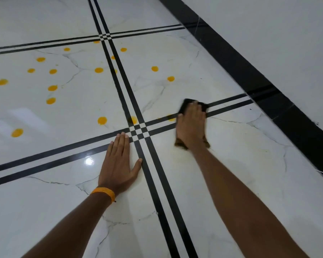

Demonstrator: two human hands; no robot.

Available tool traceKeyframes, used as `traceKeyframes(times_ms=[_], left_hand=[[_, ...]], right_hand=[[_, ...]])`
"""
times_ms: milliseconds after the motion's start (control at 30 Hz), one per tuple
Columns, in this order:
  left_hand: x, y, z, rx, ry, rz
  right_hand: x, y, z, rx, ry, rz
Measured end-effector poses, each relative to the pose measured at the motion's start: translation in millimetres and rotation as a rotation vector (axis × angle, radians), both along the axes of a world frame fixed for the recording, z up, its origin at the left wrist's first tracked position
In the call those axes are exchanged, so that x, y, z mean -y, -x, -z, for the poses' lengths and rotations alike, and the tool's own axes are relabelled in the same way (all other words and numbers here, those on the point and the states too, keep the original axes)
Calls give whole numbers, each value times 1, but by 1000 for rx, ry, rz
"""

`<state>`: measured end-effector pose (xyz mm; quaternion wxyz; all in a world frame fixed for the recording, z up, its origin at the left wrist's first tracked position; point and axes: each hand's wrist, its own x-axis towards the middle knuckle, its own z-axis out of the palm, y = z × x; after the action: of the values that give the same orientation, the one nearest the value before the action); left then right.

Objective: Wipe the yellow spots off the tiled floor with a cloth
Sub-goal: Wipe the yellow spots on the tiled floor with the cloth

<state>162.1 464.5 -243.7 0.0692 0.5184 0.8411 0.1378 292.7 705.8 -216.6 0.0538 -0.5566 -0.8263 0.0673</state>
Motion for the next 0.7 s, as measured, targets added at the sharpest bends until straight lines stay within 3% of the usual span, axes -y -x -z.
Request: traceKeyframes(times_ms=[67, 167, 267, 400, 467, 600, 700], left_hand=[[-2, 2, 0, 3, 7, -2], [-1, 3, 1, 22, 12, -14], [-2, 2, -3, 41, 17, -10], [0, 4, -4, 47, 7, -12], [0, 2, -3, 50, -7, -5], [-2, 1, -6, 43, -46, -46], [0, 3, -6, 60, -50, -78]], right_hand=[[38, 12, 4, -4, 1, -254], [89, -40, 10, 24, 64, -494], [54, -70, 6, 24, 9, -380], [7, -9, -2, 13, 36, -58], [39, 17, -2, 2, 39, -160], [107, -19, 3, 35, 59, -685], [61, -39, -1, 61, 32, -605]])
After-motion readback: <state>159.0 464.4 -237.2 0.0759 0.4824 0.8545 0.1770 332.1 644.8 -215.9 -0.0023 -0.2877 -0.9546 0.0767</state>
